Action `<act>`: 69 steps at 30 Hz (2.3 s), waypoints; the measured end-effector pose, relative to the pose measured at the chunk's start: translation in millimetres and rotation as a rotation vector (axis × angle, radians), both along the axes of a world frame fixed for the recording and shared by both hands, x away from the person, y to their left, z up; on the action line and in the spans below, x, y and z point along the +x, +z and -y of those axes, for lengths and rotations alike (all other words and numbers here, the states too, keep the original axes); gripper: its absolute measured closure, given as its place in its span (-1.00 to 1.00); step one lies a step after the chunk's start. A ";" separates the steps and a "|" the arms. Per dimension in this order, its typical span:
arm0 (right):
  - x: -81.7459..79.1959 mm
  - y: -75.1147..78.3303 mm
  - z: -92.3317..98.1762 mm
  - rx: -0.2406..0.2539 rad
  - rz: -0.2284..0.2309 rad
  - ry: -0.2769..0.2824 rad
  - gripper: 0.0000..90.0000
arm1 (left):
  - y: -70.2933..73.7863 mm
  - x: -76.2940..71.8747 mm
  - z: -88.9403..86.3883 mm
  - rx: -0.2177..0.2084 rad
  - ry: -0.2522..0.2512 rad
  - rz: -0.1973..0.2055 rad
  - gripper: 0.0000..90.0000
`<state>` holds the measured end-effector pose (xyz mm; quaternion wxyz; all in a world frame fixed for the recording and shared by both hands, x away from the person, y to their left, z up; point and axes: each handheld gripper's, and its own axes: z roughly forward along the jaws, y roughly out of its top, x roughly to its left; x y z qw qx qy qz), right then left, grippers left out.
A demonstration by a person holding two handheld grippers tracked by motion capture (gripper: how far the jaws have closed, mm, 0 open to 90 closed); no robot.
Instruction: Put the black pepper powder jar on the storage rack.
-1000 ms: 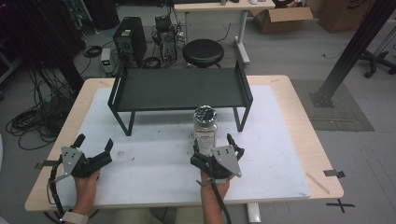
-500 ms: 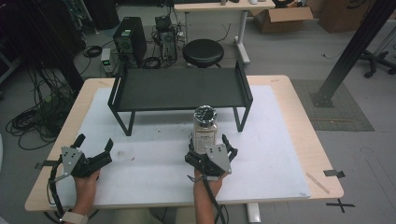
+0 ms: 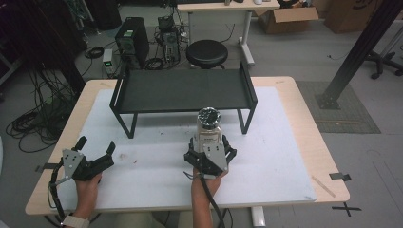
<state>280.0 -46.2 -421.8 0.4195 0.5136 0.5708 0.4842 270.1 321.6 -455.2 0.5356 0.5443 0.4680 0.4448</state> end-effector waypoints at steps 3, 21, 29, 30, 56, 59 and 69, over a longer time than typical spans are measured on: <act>3.1 -0.5 -2.0 -0.007 0.000 -0.013 -1.00 | 0.0 0.0 -0.1 -0.002 0.000 0.001 -0.99; 22.0 -1.6 -6.9 -0.007 0.006 -0.053 -1.00 | -0.1 -0.1 -0.2 -0.003 -0.001 0.002 -0.99; 28.4 -3.1 -5.8 0.000 0.009 -0.059 -0.99 | -0.1 -0.2 -0.3 -0.004 -0.001 0.003 -0.99; 28.7 -3.3 -5.8 0.001 0.011 -0.058 -0.98 | -0.1 -0.1 -0.3 -0.004 -0.001 0.003 -0.99; 27.0 -8.8 0.7 0.034 0.061 -0.021 -0.58 | -0.1 -0.2 -0.4 -0.005 -0.004 0.004 -0.99; 26.6 -9.1 0.0 0.026 0.069 -0.017 -0.53 | -0.1 -0.2 -0.4 -0.005 -0.004 0.004 -0.99; 25.7 -8.9 -1.5 -0.002 0.082 -0.028 -0.49 | -0.1 -0.2 -0.4 -0.005 -0.004 0.004 -0.99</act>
